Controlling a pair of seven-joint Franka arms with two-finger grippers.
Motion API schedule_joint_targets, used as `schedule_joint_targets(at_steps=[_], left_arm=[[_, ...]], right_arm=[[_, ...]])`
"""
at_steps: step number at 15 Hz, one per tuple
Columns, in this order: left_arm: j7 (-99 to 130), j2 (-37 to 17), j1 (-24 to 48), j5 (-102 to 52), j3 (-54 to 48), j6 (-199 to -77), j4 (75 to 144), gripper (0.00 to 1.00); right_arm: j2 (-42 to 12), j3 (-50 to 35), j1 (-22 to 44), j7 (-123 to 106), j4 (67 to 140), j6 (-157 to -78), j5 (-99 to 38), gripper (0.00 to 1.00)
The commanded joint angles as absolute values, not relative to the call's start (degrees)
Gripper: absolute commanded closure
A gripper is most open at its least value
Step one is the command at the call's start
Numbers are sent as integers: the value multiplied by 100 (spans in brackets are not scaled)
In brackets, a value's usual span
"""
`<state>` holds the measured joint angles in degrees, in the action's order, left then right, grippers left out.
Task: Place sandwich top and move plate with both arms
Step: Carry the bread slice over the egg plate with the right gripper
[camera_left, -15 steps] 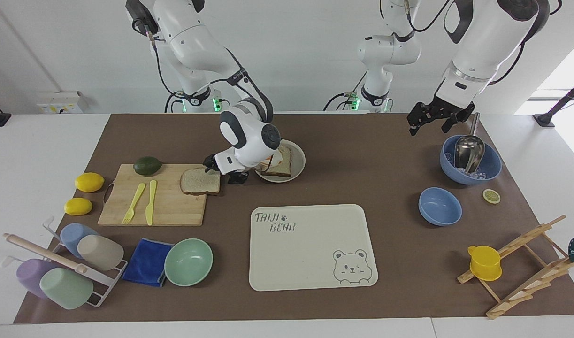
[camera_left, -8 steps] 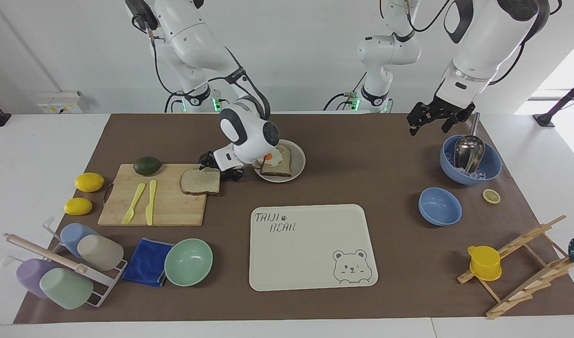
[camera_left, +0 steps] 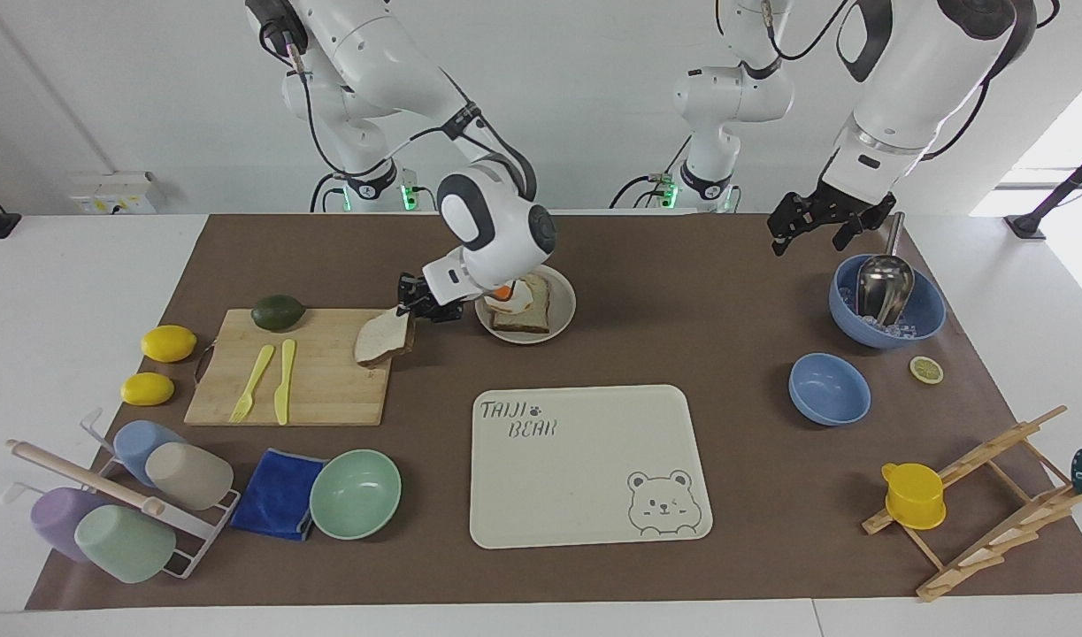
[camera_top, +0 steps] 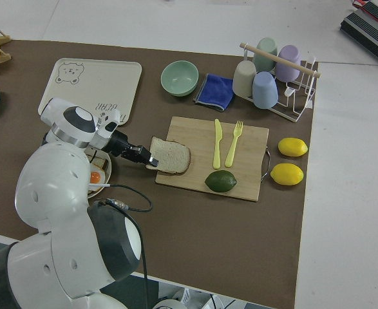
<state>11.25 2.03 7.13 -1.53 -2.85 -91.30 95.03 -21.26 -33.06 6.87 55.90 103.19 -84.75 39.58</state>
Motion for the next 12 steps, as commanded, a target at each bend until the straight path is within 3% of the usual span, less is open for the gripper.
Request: schedule_joint_targets(at_steps=[1,5,12], left_arm=[[1090,343,650,-237,-308,-9220,9668,0],[1090,369,650,-237,-308,-9220,9677,0],[1090,369,492,-237,-308,-9237,9686,0]], right_arm=[[-2355,-3952,624,5572,9818,-8227,3763,100],[-2487,-4701,642,6046,9835,-8288,3438,100],[-2619,-4834,642,6179,9931,-9323,2708,100]])
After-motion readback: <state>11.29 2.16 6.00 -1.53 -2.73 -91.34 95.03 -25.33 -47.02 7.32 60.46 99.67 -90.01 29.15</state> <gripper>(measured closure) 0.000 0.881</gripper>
